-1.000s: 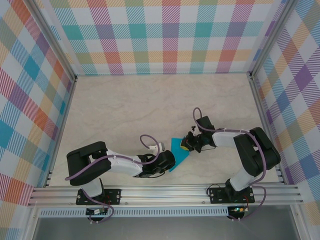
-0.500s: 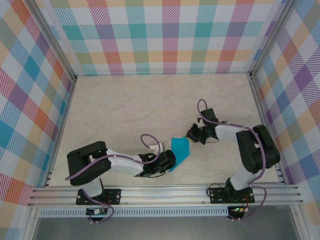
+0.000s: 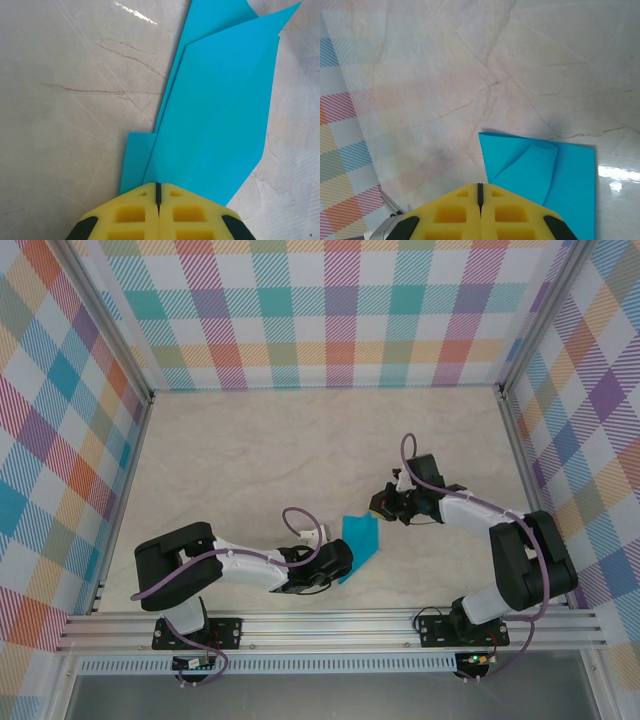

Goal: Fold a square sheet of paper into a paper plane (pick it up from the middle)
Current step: Fourth fold the wing at the center of the table.

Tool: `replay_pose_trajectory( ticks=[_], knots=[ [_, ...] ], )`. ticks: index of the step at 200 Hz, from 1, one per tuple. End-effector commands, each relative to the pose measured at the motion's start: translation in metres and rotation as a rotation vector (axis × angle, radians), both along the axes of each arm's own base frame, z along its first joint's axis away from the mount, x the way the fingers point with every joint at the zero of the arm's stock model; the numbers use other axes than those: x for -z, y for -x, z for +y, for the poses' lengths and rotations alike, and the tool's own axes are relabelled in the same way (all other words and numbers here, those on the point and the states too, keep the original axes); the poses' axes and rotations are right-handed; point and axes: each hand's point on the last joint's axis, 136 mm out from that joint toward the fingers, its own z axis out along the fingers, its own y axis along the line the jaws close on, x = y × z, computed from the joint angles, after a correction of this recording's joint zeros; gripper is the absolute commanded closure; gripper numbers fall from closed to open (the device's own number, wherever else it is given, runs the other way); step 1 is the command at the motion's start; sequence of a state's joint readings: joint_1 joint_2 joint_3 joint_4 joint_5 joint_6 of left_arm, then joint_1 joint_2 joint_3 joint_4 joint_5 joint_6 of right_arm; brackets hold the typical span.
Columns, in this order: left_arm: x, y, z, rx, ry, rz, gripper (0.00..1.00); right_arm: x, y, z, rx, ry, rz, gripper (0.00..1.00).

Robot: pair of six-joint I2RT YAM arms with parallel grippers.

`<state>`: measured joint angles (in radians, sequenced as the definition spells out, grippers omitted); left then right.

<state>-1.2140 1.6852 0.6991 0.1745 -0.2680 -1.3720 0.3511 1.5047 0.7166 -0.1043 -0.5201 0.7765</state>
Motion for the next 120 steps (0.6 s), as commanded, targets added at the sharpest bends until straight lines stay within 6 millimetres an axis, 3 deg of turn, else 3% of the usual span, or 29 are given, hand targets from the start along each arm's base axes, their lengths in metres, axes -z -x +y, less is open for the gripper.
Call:
replay_pose_trajectory(
  ticks=[1,53,72,120],
  knots=[
    [0.05,0.031,0.043,0.054,-0.24,0.117,1.0,0.011,0.014,0.015,-0.074,-0.066,0.049,0.97],
    [0.051,0.032,0.043,0.054,-0.238,0.122,1.0,0.047,0.006,0.012,-0.056,0.007,0.113,1.0],
    [0.053,0.033,0.048,0.047,-0.254,0.125,1.0,0.06,0.0,0.001,-0.02,0.084,0.112,1.0],
    [0.06,0.037,0.056,0.029,-0.274,0.138,1.0,0.063,-0.016,-0.016,0.006,0.15,0.08,1.0]
  ],
)
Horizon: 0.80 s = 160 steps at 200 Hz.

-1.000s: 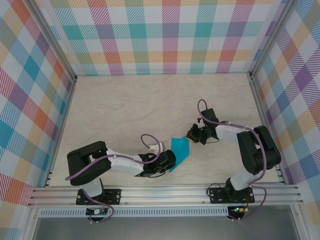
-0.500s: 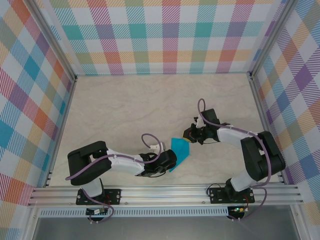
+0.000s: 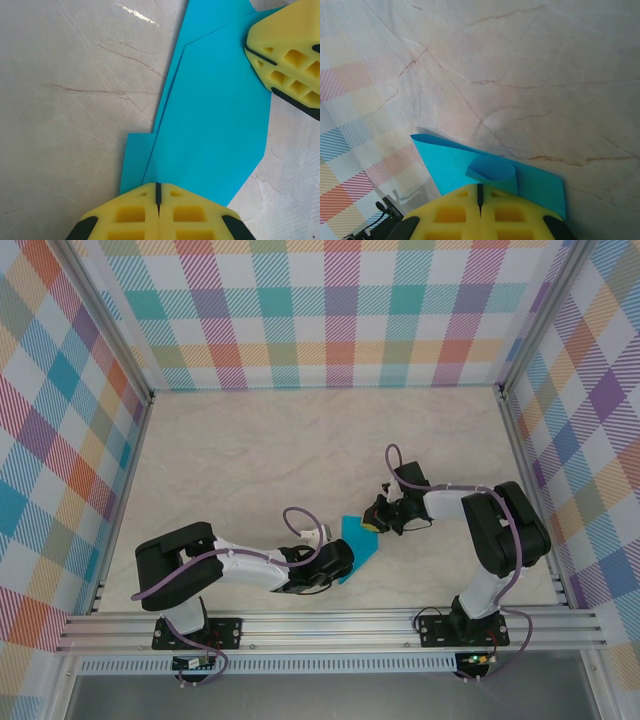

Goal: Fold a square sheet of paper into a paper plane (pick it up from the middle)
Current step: Fourth fold the wing at the center of the table.

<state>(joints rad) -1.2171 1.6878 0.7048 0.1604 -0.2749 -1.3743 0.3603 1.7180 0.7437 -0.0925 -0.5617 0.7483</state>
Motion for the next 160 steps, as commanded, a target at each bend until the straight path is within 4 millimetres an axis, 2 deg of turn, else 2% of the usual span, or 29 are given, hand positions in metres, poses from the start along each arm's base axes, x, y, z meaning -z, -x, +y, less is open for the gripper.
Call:
replay_pose_trajectory(
  ticks=[1,45,81,121,146,160],
  knots=[
    [0.06,0.036,0.055,0.031,-0.263,0.138,1.0,0.009,-0.026,-0.022,0.045,0.122,-0.083,1.0],
    [0.062,0.038,0.056,0.037,-0.275,0.148,1.0,0.013,-0.033,-0.03,0.06,0.099,-0.093,1.0],
    [0.06,0.037,0.056,0.037,-0.282,0.143,1.0,0.004,-0.043,-0.035,0.069,0.073,-0.129,1.0],
    [0.059,0.036,0.05,0.051,-0.282,0.137,1.0,-0.017,-0.049,-0.032,0.061,0.008,-0.157,1.0],
    [0.057,0.036,0.045,0.064,-0.277,0.133,1.0,-0.041,-0.042,-0.027,0.061,-0.045,-0.162,1.0],
    [0.057,0.036,0.044,0.066,-0.275,0.132,1.0,-0.048,-0.032,-0.024,0.06,-0.061,-0.16,0.99]
  ],
)
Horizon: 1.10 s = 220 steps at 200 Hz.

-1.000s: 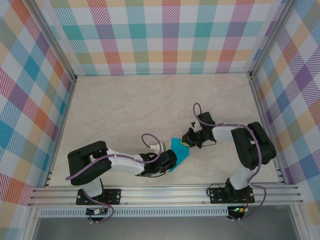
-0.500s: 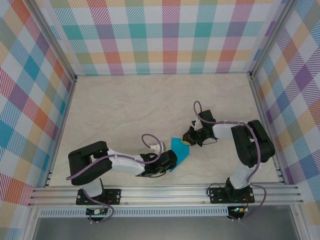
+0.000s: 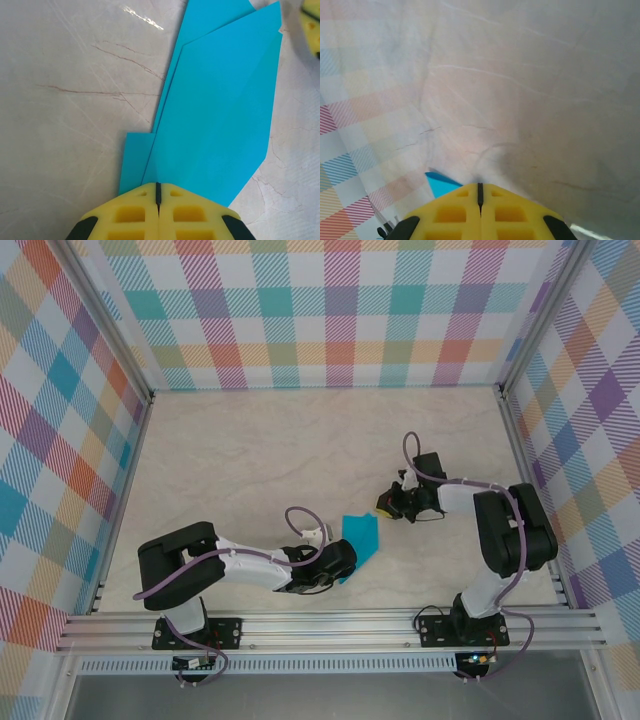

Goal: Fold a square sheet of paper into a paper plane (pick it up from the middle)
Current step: Fourth fold the wing at the center of the table.

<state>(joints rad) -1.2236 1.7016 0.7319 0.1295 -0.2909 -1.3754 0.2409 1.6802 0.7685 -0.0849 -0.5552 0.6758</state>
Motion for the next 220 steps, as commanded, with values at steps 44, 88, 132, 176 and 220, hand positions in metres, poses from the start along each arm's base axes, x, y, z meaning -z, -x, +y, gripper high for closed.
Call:
replay_pose_trajectory(
  ticks=[44,88,132,176,220],
  knots=[
    [0.057,0.037,0.042,0.073,-0.244,0.136,1.0,-0.038,0.055,0.048,-0.187,-0.124,0.022,1.0],
    [0.053,0.036,0.037,0.084,-0.233,0.123,1.0,-0.012,0.08,0.059,-0.175,-0.099,0.1,1.0],
    [0.052,0.037,0.032,0.107,-0.221,0.12,1.0,0.02,0.097,0.068,-0.253,-0.041,0.224,1.0],
    [0.04,0.035,0.026,0.134,-0.203,0.095,1.0,0.057,0.11,0.042,-0.219,0.124,0.284,1.0],
    [0.006,0.031,0.015,0.185,-0.172,0.043,1.0,0.064,0.112,0.036,-0.201,0.149,0.287,1.0]
  ],
)
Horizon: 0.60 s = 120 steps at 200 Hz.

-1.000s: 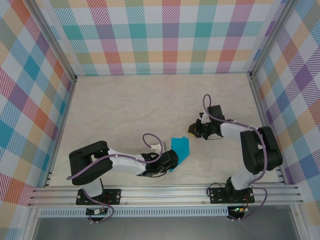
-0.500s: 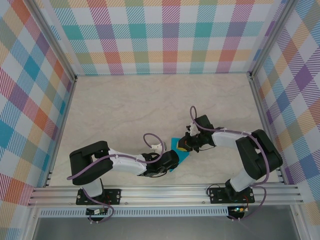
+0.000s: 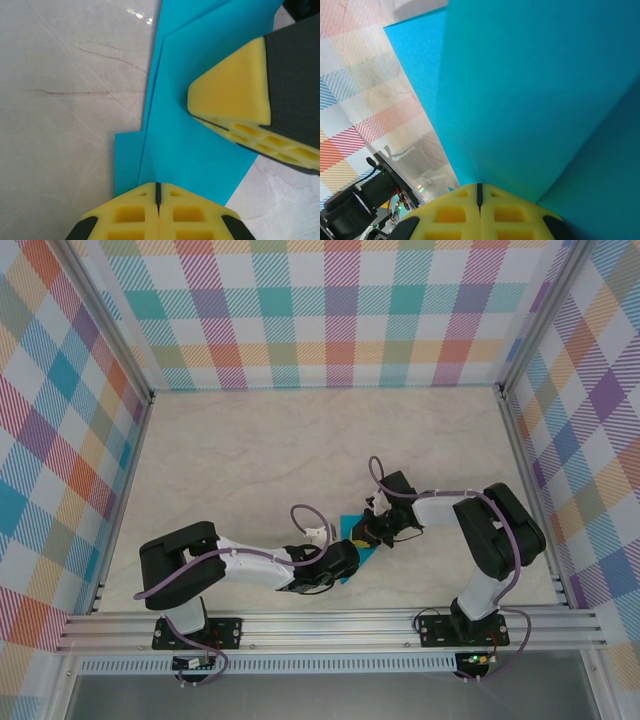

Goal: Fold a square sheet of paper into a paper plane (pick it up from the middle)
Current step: Fourth fold the wing at the center of the table.

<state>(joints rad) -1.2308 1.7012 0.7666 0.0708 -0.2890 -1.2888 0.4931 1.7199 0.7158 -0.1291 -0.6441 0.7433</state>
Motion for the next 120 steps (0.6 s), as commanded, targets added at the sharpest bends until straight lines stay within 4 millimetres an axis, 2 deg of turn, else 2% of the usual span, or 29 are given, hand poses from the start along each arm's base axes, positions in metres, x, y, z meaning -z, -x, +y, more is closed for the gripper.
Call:
replay_pose_trajectory(
  ticks=[1,17,35,96,120],
  knots=[
    [0.008,0.029,0.018,0.106,-0.111,0.069,1.0,0.043,0.02,-0.029,0.02,0.19,0.06,1.0],
    [-0.002,0.029,0.015,0.108,-0.061,0.055,0.98,0.043,0.02,-0.029,0.022,0.189,0.058,1.0],
    [-0.005,0.032,0.012,0.121,-0.001,0.051,0.98,0.044,0.019,-0.029,0.027,0.193,0.056,1.0],
    [0.002,0.044,-0.007,0.195,0.13,0.068,1.0,0.047,0.019,-0.03,0.032,0.2,0.068,1.0],
    [0.013,0.05,0.0,0.19,0.082,0.098,1.0,0.05,0.021,-0.032,0.033,0.215,0.075,1.0]
  ],
)
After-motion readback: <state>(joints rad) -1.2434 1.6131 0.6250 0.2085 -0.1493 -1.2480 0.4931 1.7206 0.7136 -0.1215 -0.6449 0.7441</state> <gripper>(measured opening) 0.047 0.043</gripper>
